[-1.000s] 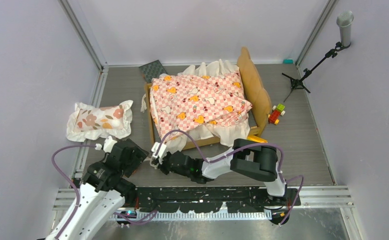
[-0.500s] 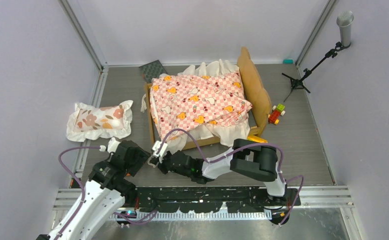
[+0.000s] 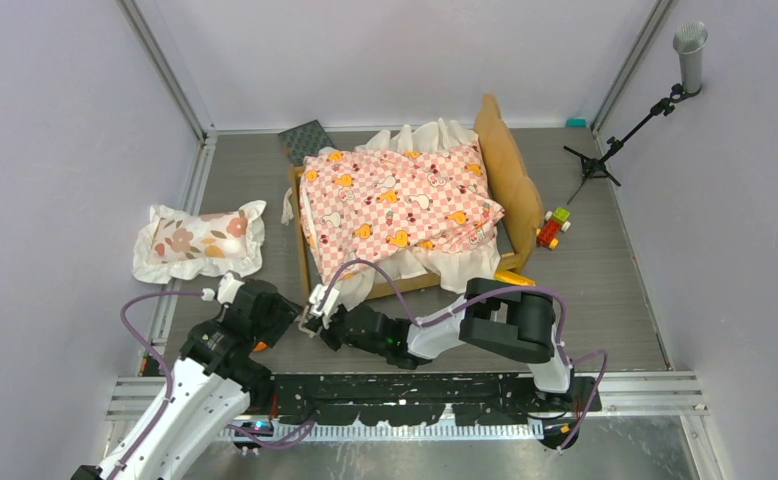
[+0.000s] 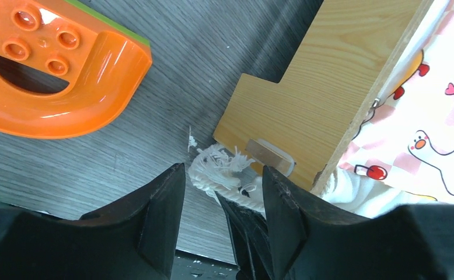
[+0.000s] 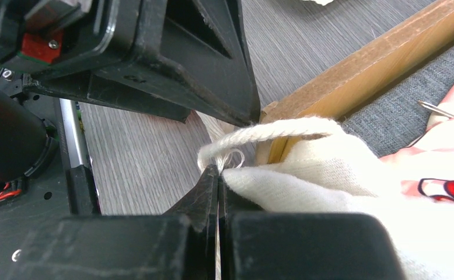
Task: Set up the pet bed
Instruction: Tie the ropes to the bed frame.
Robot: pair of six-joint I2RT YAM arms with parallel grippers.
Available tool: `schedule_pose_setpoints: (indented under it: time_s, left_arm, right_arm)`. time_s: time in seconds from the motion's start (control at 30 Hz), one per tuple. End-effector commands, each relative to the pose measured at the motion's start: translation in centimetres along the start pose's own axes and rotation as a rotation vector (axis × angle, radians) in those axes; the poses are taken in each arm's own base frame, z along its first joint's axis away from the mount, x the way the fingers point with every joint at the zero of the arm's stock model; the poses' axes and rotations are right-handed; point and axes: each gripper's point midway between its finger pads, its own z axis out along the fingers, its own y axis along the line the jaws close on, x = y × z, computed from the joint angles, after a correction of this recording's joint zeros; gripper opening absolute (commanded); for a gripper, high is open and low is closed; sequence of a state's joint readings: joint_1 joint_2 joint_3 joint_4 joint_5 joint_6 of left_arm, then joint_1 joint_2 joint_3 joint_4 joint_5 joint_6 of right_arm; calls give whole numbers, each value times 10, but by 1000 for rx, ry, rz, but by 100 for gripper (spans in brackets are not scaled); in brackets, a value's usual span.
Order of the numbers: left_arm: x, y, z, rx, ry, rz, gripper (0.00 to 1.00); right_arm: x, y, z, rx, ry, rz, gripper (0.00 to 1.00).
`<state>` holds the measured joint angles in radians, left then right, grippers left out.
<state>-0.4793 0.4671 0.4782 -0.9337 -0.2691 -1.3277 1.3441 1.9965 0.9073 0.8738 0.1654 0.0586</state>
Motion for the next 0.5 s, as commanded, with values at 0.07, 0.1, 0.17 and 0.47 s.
schedule_pose_setpoints:
  time_s: [0.07, 0.1, 0.17, 0.47]
  left_arm:
    - [-1, -3, 6, 9, -13, 5, 55]
    - [-1, -3, 6, 9, -11, 7, 56]
    - [0, -2, 8, 9, -7, 9, 56]
    - [2, -3, 11, 19, -6, 9, 40]
  right_arm:
    - [-37, 1, -2, -15, -119, 17, 1]
    - [-38, 1, -2, -15, -123, 18, 1]
    - [-41, 1, -2, -17, -130, 17, 1]
    - [-46, 4, -4, -31, -136, 16, 1]
